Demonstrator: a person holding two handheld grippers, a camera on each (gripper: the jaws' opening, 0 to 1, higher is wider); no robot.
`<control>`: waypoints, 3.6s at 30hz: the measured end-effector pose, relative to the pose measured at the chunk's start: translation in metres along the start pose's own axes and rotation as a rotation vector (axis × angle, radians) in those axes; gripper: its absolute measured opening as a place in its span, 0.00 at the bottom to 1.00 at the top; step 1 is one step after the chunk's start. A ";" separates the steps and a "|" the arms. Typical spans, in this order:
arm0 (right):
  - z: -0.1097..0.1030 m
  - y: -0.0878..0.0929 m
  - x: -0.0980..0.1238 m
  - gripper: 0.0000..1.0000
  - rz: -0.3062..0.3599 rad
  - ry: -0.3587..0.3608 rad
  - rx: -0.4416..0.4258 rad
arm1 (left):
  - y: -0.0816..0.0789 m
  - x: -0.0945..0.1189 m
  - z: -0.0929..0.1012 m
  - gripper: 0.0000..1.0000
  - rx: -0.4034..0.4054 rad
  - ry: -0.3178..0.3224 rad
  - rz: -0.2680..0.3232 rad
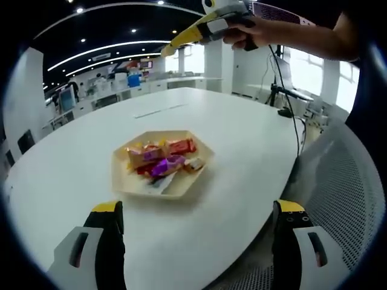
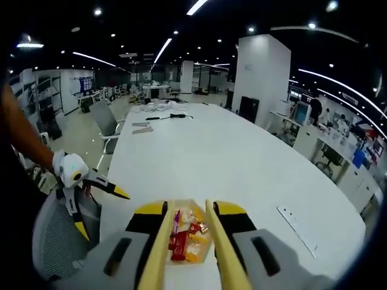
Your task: Place the target food into the container with the food tongs after gripping and lifting it, then release it inside without dropping or visibly crushing the food.
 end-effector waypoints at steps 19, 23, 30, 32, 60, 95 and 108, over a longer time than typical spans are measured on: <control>-0.010 0.026 0.039 0.29 0.112 0.066 -0.050 | -0.013 0.003 0.004 0.99 0.017 0.014 0.074; -0.015 0.030 0.042 0.29 0.138 0.087 -0.049 | -0.012 0.002 0.006 0.99 0.016 0.028 0.066; -0.028 0.040 0.051 0.29 0.184 0.138 -0.078 | -0.012 0.001 0.009 0.99 0.016 0.053 0.069; -0.033 0.045 0.054 0.29 0.194 0.146 -0.080 | -0.011 0.000 0.010 0.99 0.018 0.057 0.067; -0.110 0.038 0.057 0.28 0.200 -0.029 -0.205 | -0.127 0.023 0.024 0.82 -0.112 0.459 0.255; -0.133 0.010 0.037 0.22 0.225 -0.238 -0.204 | -0.163 0.031 0.037 0.09 -0.333 0.635 0.179; -0.097 0.052 0.066 0.28 0.179 -0.163 -0.213 | -0.166 0.006 0.040 0.01 -0.349 0.506 0.117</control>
Point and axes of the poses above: the point that each gripper's makers call its tool centre point, and the gripper's own axes: x roughly backward along the fingers, z roughly to its right, y roughly out of its underside, the point moved 3 cm from there along x, roughly backward along the fingers, and after that the axes turned 4 degrees about y, right-handed, at the moved point
